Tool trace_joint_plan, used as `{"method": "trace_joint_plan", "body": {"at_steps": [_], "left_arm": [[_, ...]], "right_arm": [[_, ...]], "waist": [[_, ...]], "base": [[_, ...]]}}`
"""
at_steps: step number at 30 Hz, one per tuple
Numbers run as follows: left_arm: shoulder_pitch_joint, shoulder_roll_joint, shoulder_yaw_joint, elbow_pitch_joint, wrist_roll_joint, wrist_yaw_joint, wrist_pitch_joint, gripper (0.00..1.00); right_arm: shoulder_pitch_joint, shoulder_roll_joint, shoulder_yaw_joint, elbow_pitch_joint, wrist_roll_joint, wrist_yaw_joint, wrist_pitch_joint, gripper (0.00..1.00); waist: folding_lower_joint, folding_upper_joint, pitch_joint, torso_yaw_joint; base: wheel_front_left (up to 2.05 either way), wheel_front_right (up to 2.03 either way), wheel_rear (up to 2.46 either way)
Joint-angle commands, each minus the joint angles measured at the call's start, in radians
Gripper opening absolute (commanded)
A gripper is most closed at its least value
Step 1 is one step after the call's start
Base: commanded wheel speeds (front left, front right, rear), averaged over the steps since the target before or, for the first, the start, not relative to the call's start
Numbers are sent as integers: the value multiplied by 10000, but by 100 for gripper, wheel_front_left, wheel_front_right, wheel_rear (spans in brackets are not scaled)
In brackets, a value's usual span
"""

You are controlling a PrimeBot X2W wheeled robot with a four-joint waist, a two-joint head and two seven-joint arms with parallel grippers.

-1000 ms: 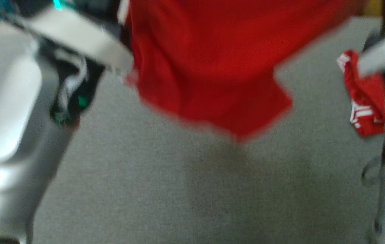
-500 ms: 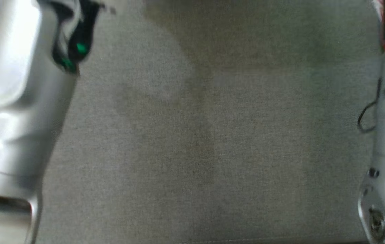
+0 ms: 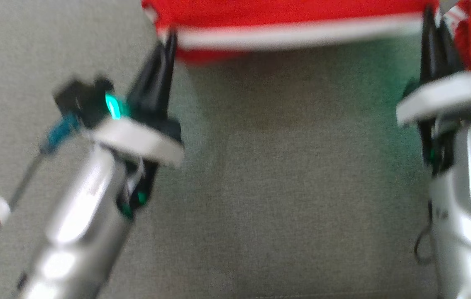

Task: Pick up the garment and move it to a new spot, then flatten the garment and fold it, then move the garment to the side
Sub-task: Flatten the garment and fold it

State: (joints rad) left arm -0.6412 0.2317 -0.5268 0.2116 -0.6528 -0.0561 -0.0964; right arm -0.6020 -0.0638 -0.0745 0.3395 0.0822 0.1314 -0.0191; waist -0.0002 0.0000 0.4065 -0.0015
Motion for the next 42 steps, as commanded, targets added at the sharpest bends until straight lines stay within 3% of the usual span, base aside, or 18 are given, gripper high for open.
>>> {"method": "trace_joint_plan", "body": {"at_steps": [1,9,17,20,25,32,42], "left_arm": [[701,384,191,-711,-65,196,-176,0],[3863,637,-479,-2639,-221,949,-81,0],[5770,681,-944,-4104,-447,1699,194,0],[6136,633,-1127,-4251,-547,1794,282,0],[6083,306,-1390,-3754,-719,1686,368,0],[5298,-472,-1385,-2551,-1069,1308,154,0],[3242,-1455,-1119,-578,-1737,813,286,0]], "right_arm": [[795,133,185,-736,293,-7,-18,0],[4201,134,-408,-2769,913,-7,675,0],[6696,135,-886,-4875,1001,-7,1654,0],[7077,135,-1020,-5401,947,-7,2002,0],[6757,135,-1047,-5424,606,-7,2467,0],[5012,135,-729,-4563,-203,-7,3210,0],[1471,113,-625,-1940,-1523,-7,4316,0]], "waist": [[2,0,-913,-12],[2,0,-2828,-161],[2,0,-3382,-14],[2,0,-3296,144],[2,0,-2954,538],[2,0,-2265,1312],[2,0,-1023,2335]], "base": [[0,0,0],[0,0,0],[0,0,0],[0,0,0],[0,0,0],[0,0,0],[0,0,0]]}}
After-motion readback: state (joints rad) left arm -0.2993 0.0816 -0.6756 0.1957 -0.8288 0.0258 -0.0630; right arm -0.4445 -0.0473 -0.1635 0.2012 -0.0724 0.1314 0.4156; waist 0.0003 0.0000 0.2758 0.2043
